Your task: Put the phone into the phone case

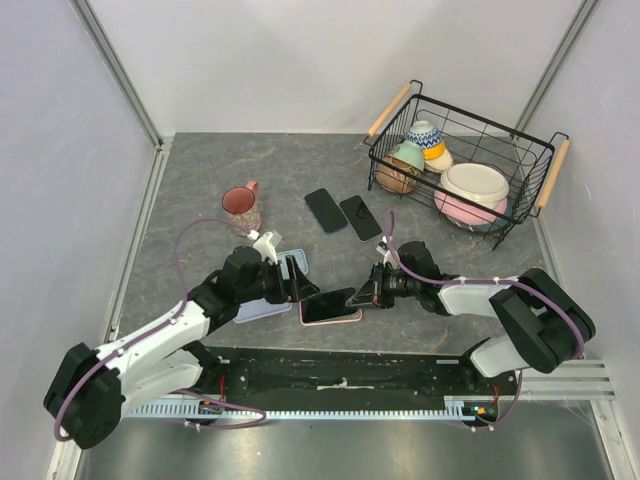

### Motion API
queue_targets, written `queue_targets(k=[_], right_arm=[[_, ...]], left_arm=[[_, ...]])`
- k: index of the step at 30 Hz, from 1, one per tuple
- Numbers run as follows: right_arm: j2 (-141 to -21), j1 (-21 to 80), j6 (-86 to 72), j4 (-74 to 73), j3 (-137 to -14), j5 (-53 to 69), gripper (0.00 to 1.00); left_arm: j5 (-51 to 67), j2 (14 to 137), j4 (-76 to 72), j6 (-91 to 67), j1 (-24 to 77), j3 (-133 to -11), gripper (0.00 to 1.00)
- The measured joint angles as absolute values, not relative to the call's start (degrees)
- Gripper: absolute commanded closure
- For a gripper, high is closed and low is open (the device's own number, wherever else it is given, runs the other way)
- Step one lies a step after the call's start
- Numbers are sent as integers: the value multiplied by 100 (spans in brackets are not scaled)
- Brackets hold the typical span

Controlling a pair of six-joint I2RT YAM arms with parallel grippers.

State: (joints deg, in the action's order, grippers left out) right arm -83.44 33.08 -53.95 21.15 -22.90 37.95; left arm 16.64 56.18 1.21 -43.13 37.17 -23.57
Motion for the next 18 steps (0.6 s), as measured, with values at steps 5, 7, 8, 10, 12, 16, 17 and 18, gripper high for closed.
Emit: queue_targets(k=[5,7,8,10,12,16,17,18], right_arm=[[-8355,3317,-5352,2128,-2290,3791,100],[-8379,3317,-5330,2143,-2290,3791,100],[-8392,3317,-5323,2154,-2290,3793,100],[-8412,3317,-5315,2178,-2290,3798,100],[-8418,3317,-5312,2182,-2290,3800,100],[-8447,3317,-5290,2206,-2290,3809,100],[-8453,3317,-5286,2213,-2290,3813,100],[-8464,3317,-5275,2220,-2290,3813,100]], left_arm=[[1356,5087,502,-4248,3726,-2434,23],[1339,5006,611,-4233,3726,-2438,23],[1339,4991,657,-4228,3728,-2438,24],[1339,4984,740,-4219,3739,-2443,25],[1341,4989,768,-4204,3752,-2447,27],[1356,5068,764,-4174,3782,-2517,33],[1356,5103,762,-4169,3789,-2541,33],[1356,5155,757,-4163,3804,-2567,34]])
